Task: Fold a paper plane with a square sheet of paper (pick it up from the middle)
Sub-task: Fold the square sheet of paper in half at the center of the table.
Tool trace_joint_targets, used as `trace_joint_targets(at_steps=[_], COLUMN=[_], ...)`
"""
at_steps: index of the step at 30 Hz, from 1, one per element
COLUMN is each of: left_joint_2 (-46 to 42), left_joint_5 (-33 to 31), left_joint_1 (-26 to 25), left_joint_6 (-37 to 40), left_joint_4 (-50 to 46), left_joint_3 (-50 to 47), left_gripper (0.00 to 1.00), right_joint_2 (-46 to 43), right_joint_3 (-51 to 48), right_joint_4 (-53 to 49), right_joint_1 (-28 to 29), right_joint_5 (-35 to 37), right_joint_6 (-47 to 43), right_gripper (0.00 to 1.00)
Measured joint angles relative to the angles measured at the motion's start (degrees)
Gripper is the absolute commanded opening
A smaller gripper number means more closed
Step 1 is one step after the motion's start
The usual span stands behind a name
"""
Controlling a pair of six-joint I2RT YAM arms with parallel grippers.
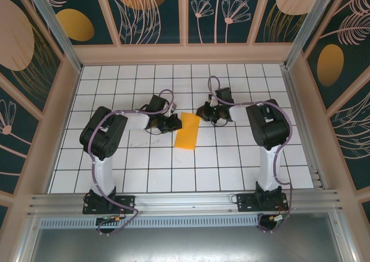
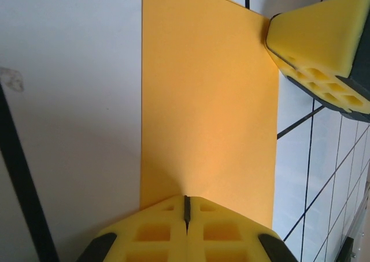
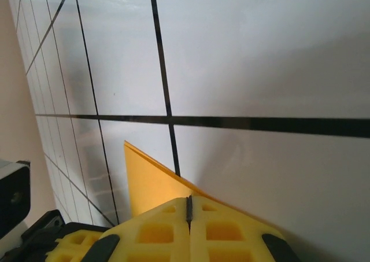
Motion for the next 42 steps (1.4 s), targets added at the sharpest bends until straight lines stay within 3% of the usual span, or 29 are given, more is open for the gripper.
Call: trace_joint_targets(at_steps=[13,31,42], left_joint_2=[0.0,0.0,0.0], left_joint_5=[-0.04,-0.13,-0.13], left_joint_1=[0.0,0.0,0.0], left_joint_6=[0.02,0.2,0.2], left_joint_4=[-0.02,0.0,0.0], left_joint_3=[0.02,0.02,0.02], left_gripper=[0.0,0.0,0.0], right_joint_2=[-0.02,2.01,-1.44], right_joint_3=[5.97,5.88,5.88], right_joint_4=[-4.94,-7.21,-9.25], right_joint_1=[-0.94,-1.16,0.37], right_joint_5=[0.28,1.79,2.16], right_joint_6=[-0.9,-0.28,-0.83], right_gripper=[0.0,0.0,0.0])
